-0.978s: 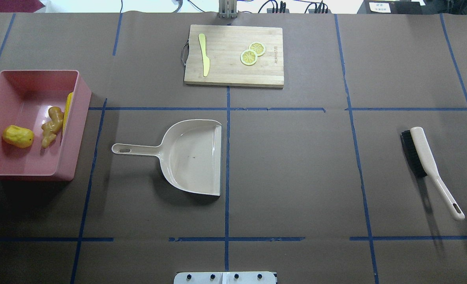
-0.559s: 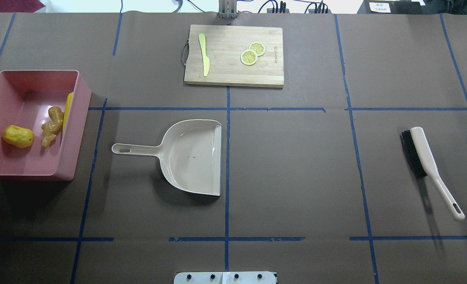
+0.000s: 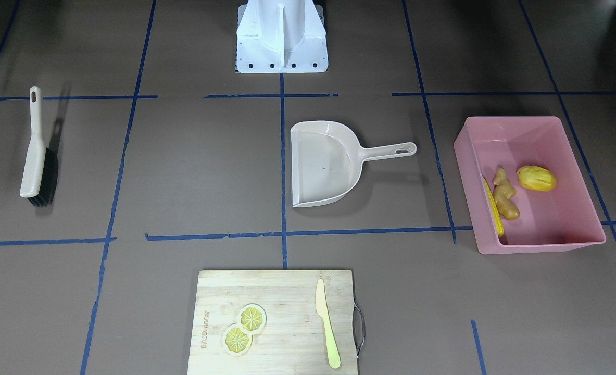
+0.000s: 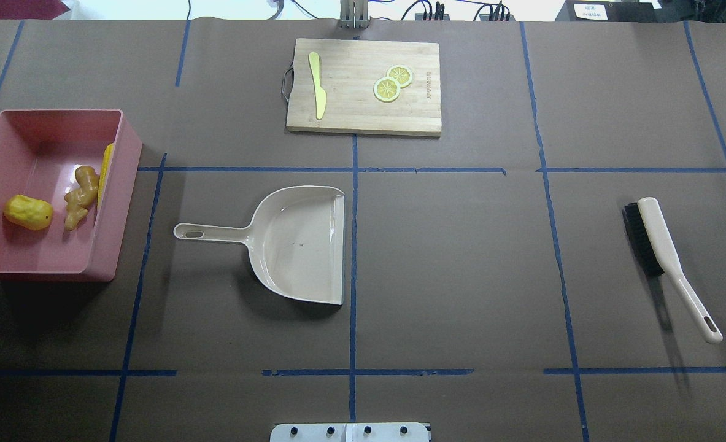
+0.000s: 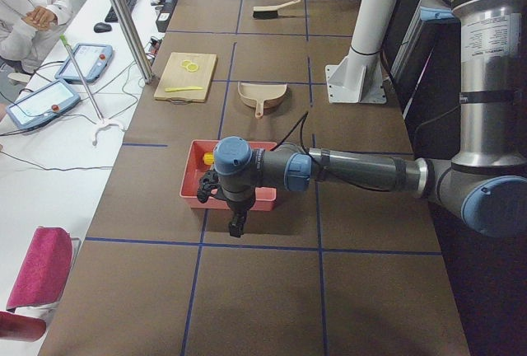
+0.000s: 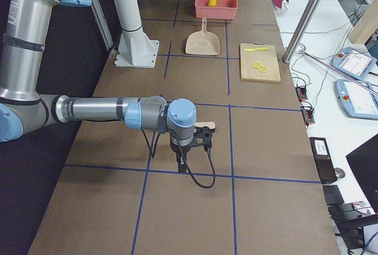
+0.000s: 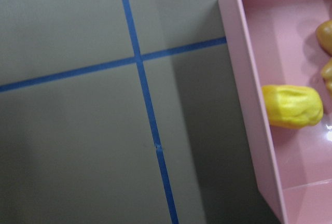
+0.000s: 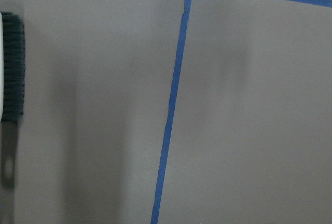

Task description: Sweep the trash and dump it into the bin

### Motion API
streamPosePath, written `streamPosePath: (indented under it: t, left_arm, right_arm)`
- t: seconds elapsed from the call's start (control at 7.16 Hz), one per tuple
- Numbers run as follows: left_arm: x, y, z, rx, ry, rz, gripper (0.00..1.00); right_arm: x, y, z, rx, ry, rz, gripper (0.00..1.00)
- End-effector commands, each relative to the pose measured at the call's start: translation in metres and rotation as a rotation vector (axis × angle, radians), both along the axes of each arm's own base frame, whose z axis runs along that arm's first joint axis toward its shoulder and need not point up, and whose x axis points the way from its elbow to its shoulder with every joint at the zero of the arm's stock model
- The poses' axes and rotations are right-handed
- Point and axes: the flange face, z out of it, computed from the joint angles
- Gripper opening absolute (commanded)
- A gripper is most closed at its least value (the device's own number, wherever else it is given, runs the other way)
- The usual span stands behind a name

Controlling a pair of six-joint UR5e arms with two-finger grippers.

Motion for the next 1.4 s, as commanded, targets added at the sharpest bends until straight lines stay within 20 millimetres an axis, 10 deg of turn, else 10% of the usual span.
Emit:
streamPosePath:
  t: [0.0,1.26]
  left_arm:
    - [0.001,0.002,0.008,-0.011,0.000,0.005,1.00]
    - [0.003,-0.002,-0.005,0.007,0.004,0.009,1.00]
  right_arm:
    - [0.009,-0.004,-0.004,0.007,-0.003,0.030,1.00]
    - [0.015,0.000,-0.003,-0.037,-0.005,0.100,1.00]
